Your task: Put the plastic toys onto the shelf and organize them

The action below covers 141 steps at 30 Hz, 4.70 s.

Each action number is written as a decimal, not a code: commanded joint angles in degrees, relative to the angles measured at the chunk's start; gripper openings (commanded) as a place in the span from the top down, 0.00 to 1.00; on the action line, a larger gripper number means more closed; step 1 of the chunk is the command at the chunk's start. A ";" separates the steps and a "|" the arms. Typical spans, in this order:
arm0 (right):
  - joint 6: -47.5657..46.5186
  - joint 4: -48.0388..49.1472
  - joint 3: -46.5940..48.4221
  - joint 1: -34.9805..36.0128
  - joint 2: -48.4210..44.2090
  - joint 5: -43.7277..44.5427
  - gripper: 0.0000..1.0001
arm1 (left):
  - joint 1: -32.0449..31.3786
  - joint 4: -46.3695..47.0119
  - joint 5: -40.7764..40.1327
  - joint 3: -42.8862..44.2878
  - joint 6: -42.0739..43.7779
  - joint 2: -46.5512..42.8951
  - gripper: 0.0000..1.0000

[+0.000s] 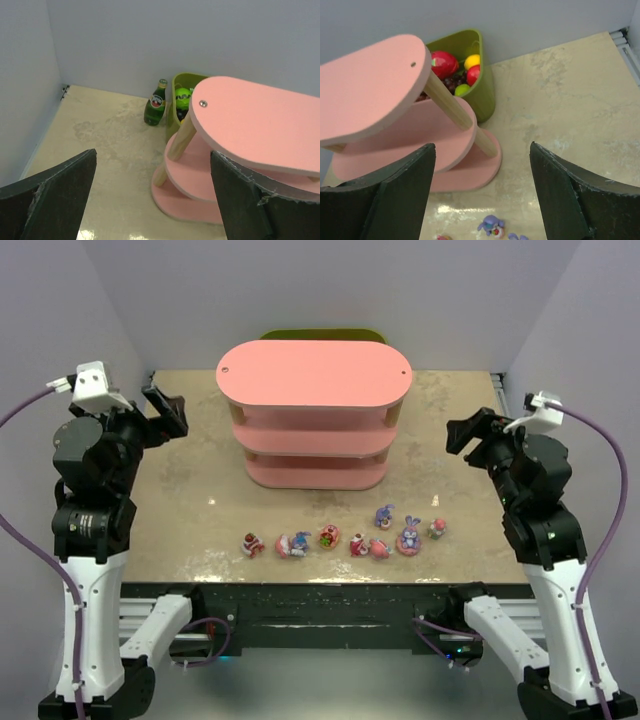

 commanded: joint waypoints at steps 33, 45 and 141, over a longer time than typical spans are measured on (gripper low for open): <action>15.77 7.59 -39.83 1.30 0.38 -14.40 0.13 | -0.39 9.95 10.21 -26.46 -7.02 -7.14 0.00; 23.07 11.89 -45.20 10.96 6.00 -6.84 0.23 | -0.30 9.60 10.91 -26.73 -8.78 -5.20 0.01; -6.65 -7.10 43.49 21.78 46.53 12.05 0.74 | -0.39 9.60 11.53 -28.04 -7.20 -5.47 0.00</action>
